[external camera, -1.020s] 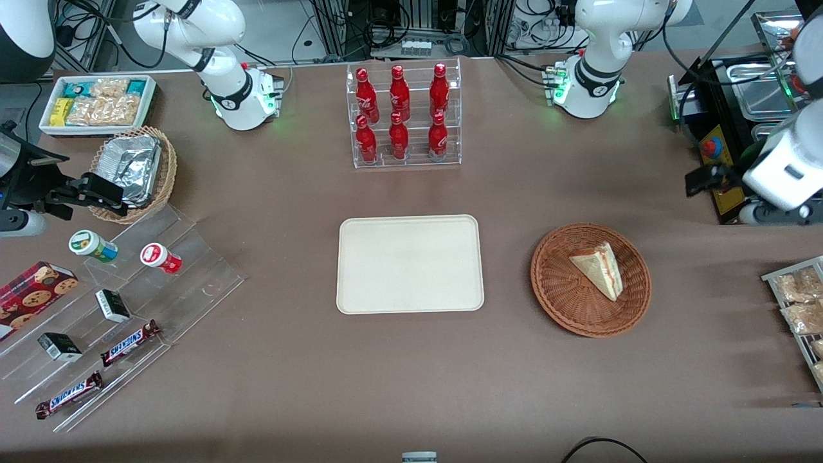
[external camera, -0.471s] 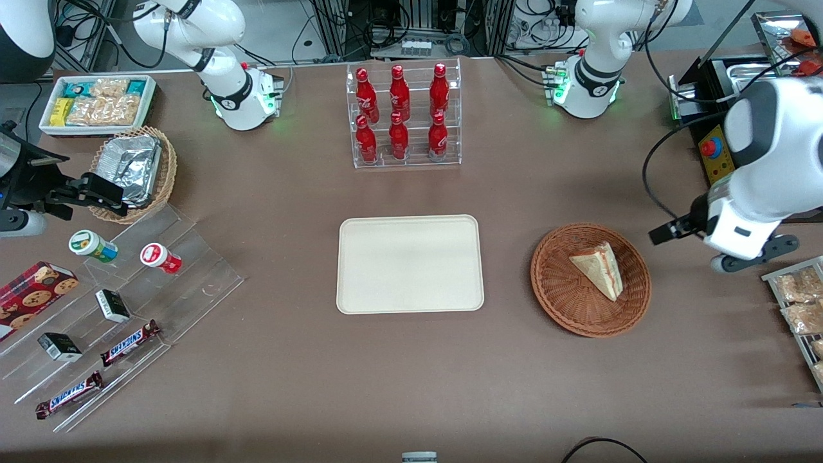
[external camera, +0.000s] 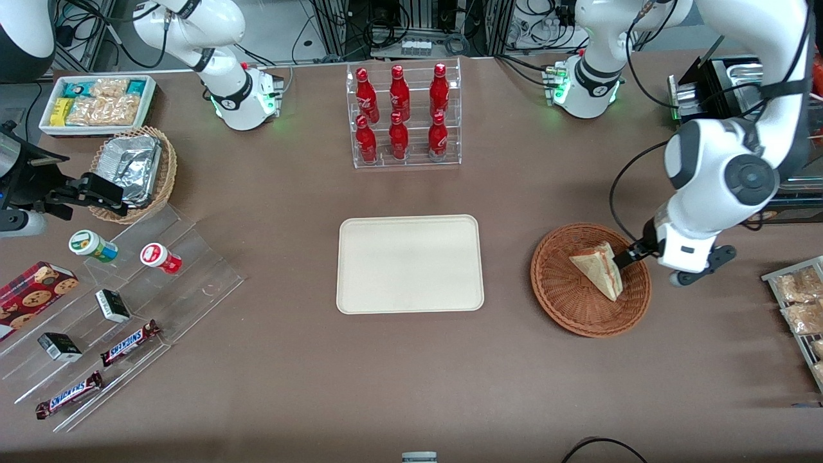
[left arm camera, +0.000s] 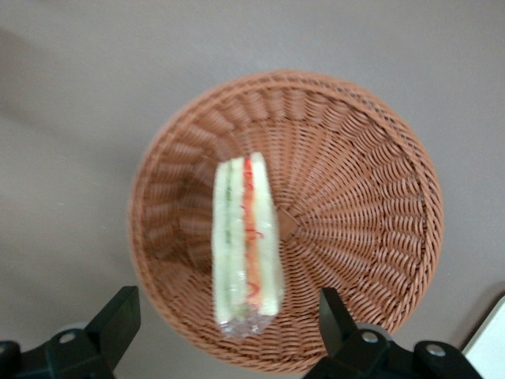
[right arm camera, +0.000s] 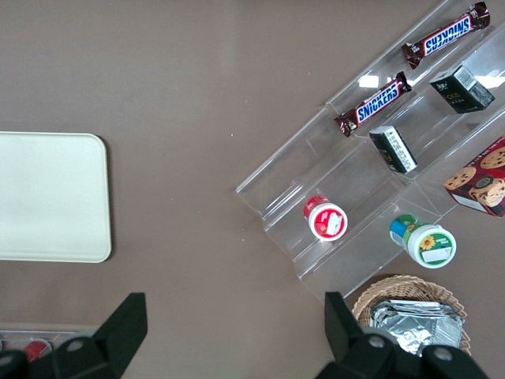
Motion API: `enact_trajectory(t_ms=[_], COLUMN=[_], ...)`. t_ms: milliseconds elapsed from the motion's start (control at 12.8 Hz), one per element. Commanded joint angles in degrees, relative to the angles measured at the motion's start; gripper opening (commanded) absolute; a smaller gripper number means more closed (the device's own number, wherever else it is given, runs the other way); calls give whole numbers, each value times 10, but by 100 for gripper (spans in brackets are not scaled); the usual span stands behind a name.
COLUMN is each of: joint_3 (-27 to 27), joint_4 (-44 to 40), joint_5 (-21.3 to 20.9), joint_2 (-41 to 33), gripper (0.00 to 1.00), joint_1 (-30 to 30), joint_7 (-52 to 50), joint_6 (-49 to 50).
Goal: Place sandwich from basket to tray
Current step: 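Move the open left gripper down over the sandwich in the wicker basket, then close the left gripper on the wrapped sandwich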
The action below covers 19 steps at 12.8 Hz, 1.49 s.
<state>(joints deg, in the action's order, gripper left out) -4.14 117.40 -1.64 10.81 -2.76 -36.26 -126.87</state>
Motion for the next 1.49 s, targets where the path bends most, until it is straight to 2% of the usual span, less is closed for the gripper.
enact_trajectory(t_ms=[0,392,941,1020,1098,1176,1255,1412], joint_3=[5,6,7,7,7,7,7,8], joint_4=[9,70,85,85,83,78,77,60], joint_5=[-4,-20,-21,-22,-21,-21,-21,-22], joint_2=[23,26,47,48,51,54,55,53], gripper=[100,100,98,79,40,10,0,0], joint_1=[-23,-23,-23,-23,-23,-23,-23,-23], joint_7=[-36,-36,-46,-54,-64,-70,-70,-70], joint_6=[-38,-112,-124,-124,-124,-124,-124,-115])
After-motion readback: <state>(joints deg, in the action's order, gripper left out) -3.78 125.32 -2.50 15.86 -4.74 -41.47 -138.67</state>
